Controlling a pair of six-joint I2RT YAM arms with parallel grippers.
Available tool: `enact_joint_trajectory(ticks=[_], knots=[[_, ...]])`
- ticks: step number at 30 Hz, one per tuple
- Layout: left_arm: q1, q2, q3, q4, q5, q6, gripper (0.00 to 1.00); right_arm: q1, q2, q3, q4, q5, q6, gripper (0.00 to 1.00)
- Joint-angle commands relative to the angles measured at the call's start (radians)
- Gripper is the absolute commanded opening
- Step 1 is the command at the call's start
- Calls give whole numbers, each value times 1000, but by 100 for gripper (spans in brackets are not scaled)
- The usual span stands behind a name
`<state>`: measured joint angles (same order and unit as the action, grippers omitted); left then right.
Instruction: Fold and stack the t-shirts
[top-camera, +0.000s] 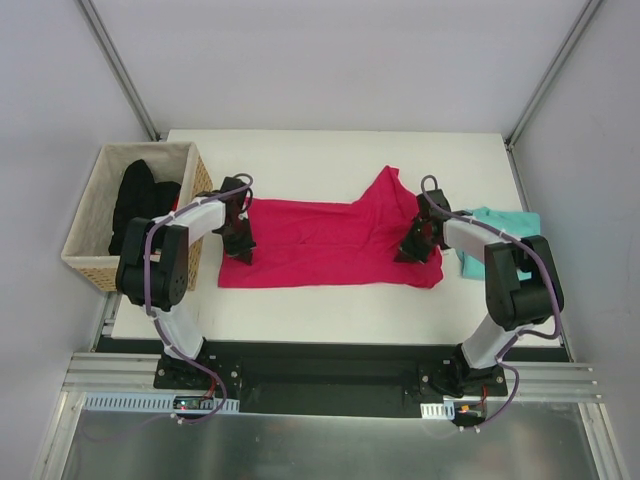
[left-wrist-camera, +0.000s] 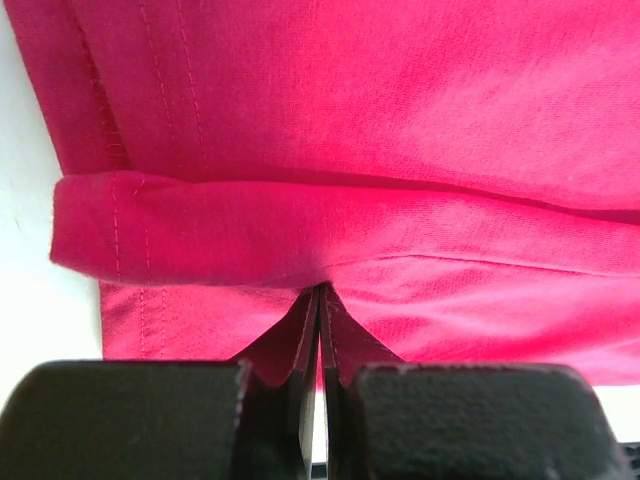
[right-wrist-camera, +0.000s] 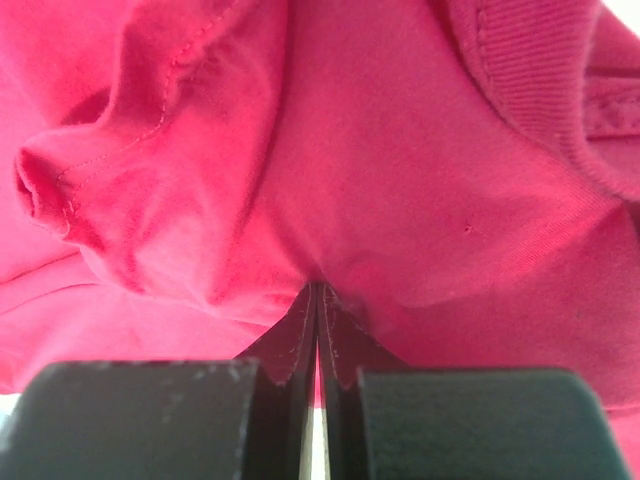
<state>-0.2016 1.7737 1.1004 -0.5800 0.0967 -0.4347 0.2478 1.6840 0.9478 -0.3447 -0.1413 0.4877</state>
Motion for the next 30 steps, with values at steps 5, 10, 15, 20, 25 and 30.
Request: enact_joint_trajectory(ticks=[5, 10, 15, 20, 25, 30], knots=[[-2, -48, -80, -38, 3, -24, 0, 30, -43, -60, -71, 51, 61, 1], [-1, -72, -112, -41, 1, -27, 0, 62, -66, -78, -92, 74, 107, 1], [-10, -97, -132, -52, -14, -26, 0, 128, -93, -67, -140, 124, 146, 1], [-18, -109, -152, -63, -25, -27, 0, 157, -104, -80, -157, 135, 176, 1], [-21, -125, -177, -66, -40, -30, 0, 160, -122, -95, -174, 183, 193, 1], [-21, -126, -160, -78, -54, -27, 0, 160, -110, -77, -201, 201, 210, 1]])
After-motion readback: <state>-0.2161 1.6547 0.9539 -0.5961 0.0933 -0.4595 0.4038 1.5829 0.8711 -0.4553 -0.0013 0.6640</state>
